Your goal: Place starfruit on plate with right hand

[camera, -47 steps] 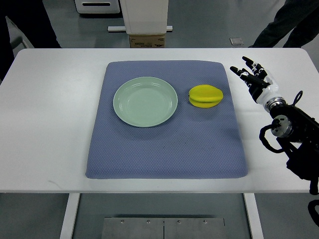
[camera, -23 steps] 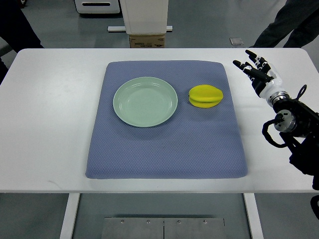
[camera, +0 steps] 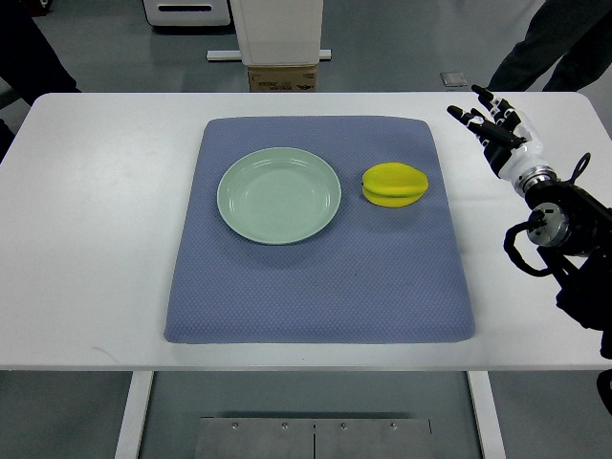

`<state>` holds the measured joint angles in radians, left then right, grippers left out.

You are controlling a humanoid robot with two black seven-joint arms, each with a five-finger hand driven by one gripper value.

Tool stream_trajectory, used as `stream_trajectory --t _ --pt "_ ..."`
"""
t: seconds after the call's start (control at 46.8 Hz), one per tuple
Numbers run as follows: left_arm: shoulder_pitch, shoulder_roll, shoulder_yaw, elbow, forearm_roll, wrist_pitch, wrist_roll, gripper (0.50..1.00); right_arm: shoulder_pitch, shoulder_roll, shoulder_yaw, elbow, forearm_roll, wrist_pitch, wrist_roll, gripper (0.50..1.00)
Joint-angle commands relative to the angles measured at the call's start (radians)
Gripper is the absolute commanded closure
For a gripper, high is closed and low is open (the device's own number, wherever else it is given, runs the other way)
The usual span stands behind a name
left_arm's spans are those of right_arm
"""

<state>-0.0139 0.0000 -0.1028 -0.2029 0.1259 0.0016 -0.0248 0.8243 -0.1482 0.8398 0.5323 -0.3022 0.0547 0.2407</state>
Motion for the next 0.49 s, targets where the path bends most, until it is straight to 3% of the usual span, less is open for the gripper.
stream_trajectory --t 0.0,0.47 --pt "0.0 0.0 0.0 -0.001 0.0 0.0 -0.001 0.5 -0.001 -0.001 -0.03 -0.001 0.0 -0.001 0.0 0.5" --pt "0.0 0.0 0.0 0.0 0.0 0.0 0.0 0.5 0.004 -0.051 -0.047 0.005 0.0 -0.007 -0.001 0.5"
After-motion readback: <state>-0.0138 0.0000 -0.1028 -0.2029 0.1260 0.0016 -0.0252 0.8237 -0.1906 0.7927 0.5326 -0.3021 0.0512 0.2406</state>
